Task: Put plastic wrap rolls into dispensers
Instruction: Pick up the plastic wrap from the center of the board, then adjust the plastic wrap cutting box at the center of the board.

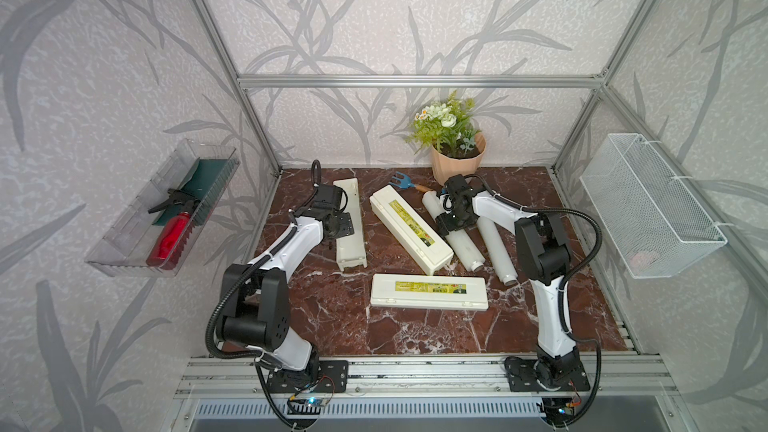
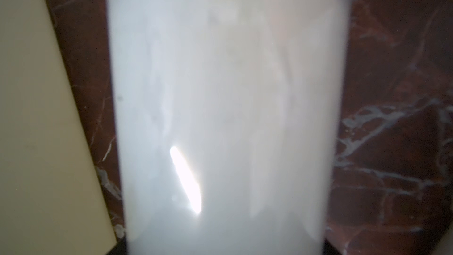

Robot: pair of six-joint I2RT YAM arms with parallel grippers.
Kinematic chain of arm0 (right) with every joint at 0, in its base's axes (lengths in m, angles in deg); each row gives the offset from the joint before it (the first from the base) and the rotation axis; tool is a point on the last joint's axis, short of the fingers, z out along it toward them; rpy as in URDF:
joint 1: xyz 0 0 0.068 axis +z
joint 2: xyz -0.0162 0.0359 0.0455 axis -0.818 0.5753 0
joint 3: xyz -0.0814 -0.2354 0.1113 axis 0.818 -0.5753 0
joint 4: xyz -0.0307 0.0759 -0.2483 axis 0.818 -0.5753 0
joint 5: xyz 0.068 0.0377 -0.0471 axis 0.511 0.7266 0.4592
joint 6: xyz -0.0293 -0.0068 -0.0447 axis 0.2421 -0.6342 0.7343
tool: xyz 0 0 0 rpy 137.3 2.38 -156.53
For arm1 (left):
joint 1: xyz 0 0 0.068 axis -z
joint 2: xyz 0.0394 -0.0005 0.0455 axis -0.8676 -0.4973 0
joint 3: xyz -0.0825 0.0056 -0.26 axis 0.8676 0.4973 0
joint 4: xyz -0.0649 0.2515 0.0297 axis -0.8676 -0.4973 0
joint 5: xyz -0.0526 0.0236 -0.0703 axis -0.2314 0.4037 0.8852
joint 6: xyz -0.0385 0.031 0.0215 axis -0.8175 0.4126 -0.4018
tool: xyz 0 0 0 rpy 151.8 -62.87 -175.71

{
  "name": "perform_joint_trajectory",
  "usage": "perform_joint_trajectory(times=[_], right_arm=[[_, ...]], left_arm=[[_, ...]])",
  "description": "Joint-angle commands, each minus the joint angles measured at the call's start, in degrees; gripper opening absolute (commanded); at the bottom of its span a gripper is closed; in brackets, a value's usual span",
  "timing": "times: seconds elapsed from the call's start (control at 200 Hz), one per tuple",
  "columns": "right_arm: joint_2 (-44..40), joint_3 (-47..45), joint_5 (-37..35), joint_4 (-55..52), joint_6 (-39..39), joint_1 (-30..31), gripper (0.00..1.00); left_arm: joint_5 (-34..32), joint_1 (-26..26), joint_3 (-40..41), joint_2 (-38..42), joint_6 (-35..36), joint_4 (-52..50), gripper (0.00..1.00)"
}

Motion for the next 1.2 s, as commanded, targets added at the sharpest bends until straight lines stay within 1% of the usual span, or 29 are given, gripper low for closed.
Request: perform_joint_trajectory(times=[0.0,0.085,0.135,0.21,0.255,0.29,0.325,0.46,0.525,0.57,0.605,0.685,0.75,0.855,0.93,1.005,1.04,1.105,1.14,1.195], right_arm=[[2.00,2.00,2.18,-2.01,0.85,-0.38,0.52],[2.00,3.26,2.77,-3.36,1.04,-0.61,0.45],[1.17,3.73,2.77,-3.68,0.83,-0.79,0.42],[-1.21,4.66,2.43,-4.33,0.47,-0.99,0.40],[-2.81,6.16,2.04,-5.65,0.20,-1.12,0.40],[-3.99,7.67,1.65,-6.96,0.17,-1.09,0.40],[-5.13,9.24,1.67,-8.26,-0.05,-1.08,0.39],[-8.77,14.44,3.11,-11.94,-2.23,-1.01,0.37],[-10.05,16.35,3.82,-12.99,-3.43,-0.82,0.37],[-10.71,17.62,4.03,-13.62,-4.53,-0.64,0.35],[-11.07,18.58,4.57,-13.92,-5.16,-0.42,0.33],[-11.48,20.99,5.35,-14.63,-7.08,0.33,0.31],[-11.20,23.32,5.83,-15.36,-8.28,1.46,0.30],[-9.55,28.01,6.48,-16.78,-10.34,4.03,0.29],[-7.89,31.51,7.72,-17.23,-12.39,5.77,0.26],[-5.64,35.59,8.22,-17.88,-14.00,7.93,0.25],[-4.40,37.58,8.13,-18.31,-14.46,8.98,0.25],[-1.91,42.08,7.68,-19.70,-15.15,11.03,0.25],[-0.44,44.44,7.43,-20.31,-15.72,12.00,0.25],[1.68,47.98,7.76,-21.08,-16.19,13.39,0.25]], left_arm=[[-0.23,-2.59,-3.17,-2.47,1.70,-2.21,0.82],[0.95,-3.96,-5.17,-5.40,2.32,-3.54,0.79],[2.33,-4.43,-6.70,-7.37,2.83,-5.02,0.74],[5.07,-4.53,-8.50,-10.53,3.42,-6.27,0.63],[6.29,-4.54,-9.02,-12.00,3.02,-6.72,0.61],[7.43,-4.54,-8.96,-12.92,2.77,-6.42,0.56],[8.20,-4.53,-8.78,-13.47,2.41,-6.25,0.54],[10.41,-4.53,-6.40,-13.00,0.56,-4.28,0.49],[11.41,-4.55,-5.14,-12.46,-0.18,-3.59,0.43],[12.65,-4.52,-4.21,-12.25,-0.55,-3.16,0.38],[13.15,-4.45,-3.62,-11.95,-1.09,-3.04,0.36],[14.19,-4.36,-1.68,-11.10,-1.90,-2.41,0.29],[14.82,-4.11,0.13,-10.21,-2.54,-1.93,0.24],[15.34,-3.69,3.61,-8.04,-4.22,-0.90,0.21],[15.56,-3.41,5.63,-6.62,-5.25,-0.54,0.19],[15.93,-2.96,7.28,-5.30,-6.03,-0.26,0.18],[15.94,-2.68,7.94,-4.74,-6.26,-0.22,0.15],[15.59,-1.87,9.07,-3.82,-6.92,-0.22,0.14],[15.79,-1.37,9.82,-3.15,-7.46,-0.07,0.11],[15.94,-0.41,10.97,-2.18,-8.42,0.46,0.10]])
